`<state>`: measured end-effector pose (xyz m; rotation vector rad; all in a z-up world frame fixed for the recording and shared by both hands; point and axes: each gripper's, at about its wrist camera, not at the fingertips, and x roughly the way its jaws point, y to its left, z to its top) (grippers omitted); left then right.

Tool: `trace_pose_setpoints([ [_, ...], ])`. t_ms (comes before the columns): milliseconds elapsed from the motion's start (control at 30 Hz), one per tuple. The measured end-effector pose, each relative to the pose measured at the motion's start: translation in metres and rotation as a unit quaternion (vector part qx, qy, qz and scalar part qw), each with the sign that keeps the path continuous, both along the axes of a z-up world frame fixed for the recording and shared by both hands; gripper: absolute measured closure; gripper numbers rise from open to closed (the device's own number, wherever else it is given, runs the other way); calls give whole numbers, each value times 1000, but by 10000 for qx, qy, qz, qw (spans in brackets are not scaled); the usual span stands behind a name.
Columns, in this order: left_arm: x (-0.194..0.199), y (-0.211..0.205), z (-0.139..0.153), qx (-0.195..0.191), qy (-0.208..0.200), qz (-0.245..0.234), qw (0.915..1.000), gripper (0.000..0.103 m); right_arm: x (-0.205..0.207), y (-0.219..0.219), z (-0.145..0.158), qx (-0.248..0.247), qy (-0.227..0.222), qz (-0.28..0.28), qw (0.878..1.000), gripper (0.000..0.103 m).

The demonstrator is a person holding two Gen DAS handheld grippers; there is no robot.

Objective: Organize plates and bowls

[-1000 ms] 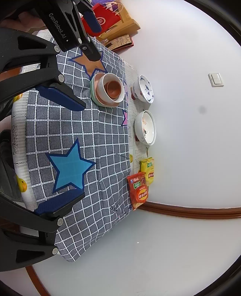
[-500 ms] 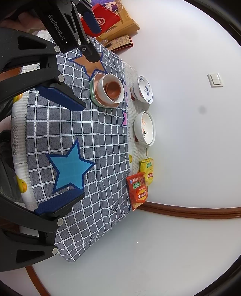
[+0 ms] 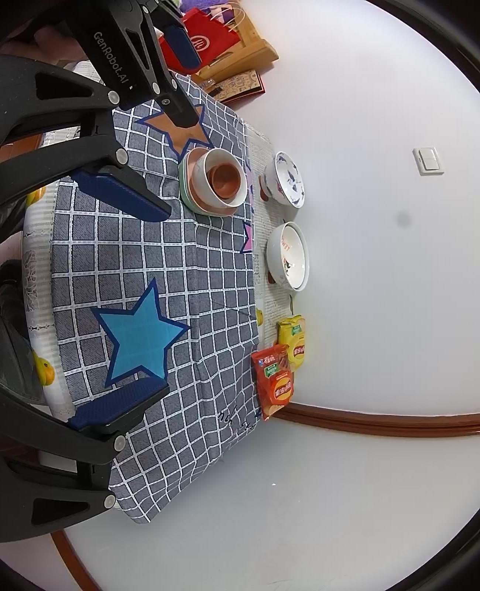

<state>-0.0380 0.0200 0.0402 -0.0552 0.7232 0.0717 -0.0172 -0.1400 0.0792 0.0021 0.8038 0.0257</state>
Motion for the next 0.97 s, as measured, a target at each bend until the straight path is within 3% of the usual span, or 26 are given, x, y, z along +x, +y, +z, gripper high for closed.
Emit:
trace_pose_setpoints([
  [967,-1,-3,1,3,-21,4,10000,15,-5,-1,5,46,-65,-42,10000,18],
])
